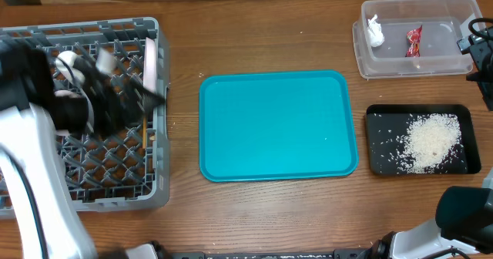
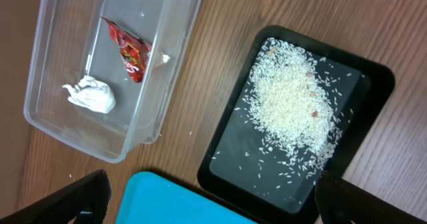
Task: Sort waste into correct bins and load items into the dishwasher
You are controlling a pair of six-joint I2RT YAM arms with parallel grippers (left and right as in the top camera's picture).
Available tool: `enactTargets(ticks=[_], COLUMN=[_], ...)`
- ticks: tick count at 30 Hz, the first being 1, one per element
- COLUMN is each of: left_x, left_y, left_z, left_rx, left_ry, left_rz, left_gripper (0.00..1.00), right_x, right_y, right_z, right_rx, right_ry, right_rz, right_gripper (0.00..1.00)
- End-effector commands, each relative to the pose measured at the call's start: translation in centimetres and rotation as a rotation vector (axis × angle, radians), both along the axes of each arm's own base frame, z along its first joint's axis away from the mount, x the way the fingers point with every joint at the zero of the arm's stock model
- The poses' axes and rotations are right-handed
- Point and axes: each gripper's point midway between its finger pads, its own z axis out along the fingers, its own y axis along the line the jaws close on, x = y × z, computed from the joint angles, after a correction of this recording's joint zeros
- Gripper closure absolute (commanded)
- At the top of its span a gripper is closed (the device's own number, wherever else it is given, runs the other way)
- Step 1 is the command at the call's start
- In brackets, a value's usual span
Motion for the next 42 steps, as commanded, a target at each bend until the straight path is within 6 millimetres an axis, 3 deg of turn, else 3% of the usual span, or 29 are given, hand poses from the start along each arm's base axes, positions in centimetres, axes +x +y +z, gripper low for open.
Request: enactTargets(ticks=[1,2,3,9,16,18,22,24,27,31,36,40,42], left_x=[-5.4,-7.6,-8.5,-11.7,-12.9,-13.3,-12.0,-10.5,-8.8,-8.2,-7.4,-7.0,-6.8], left_y=[-2.5,-3.5,-3.8,-4.6,-1.2,-1.2,-0.9,-1.4,-4.2,-7.9,-10.1,-10.9,-10.9], left_z=[-2.1,-3.0,-3.5,-5.4,-8.2,-8.3,-8.2,-7.8,-7.1,-9.1,-13.3,-15.0,-15.5], left_rx=[0.039,0.033,0.031,0.042,0.290,0.280,0.290,0.270,0.206,0.165,0.184,0.215,0.200], left_ry=[0.013,0.028,0.031,0.044,0.134,0.169,0.116,0.013,-0.280,-0.615,-0.895,-1.172,-1.198], left_rz=[-0.066,-0.051,-0.042,0.008,0.048,0.068,0.081,0.033,-0.225,-0.532,-0.628,-0.638,-0.577], left_gripper=[0.03,0.04,0.00,0.00,0.00,0.00,0.00,0.00,0.00,0.00,0.00,0.00,0.00], right_x=[0.1,0.1,0.1,0.1,0.1,0.1,0.1,0.1,0.1,0.0,0.0,0.1,0.1], right_y=[-0.1,-0.1,-0.1,-0.1,-0.1,-0.1,-0.1,-0.1,-0.1,-0.2,-0.2,-0.1,-0.1], right_z=[0.6,0.6,0.6,0.6,0.6,0.6,0.6,0.6,0.6,0.6,0.6,0.6,0.6], right_rx=[-0.010,-0.010,-0.010,-0.010,-0.010,-0.010,-0.010,-0.010,-0.010,-0.010,-0.010,-0.010,-0.010], right_ry=[-0.017,-0.017,-0.017,-0.017,-0.017,-0.017,-0.017,-0.017,-0.017,-0.017,-0.017,-0.017,-0.017], right_rz=[-0.003,-0.003,-0.003,-0.003,-0.003,-0.003,-0.003,-0.003,-0.003,-0.003,-0.003,-0.003,-0.003], right_gripper=[0.00,0.00,0.00,0.00,0.00,0.00,0.00,0.00,0.00,0.00,0.00,0.00,0.00])
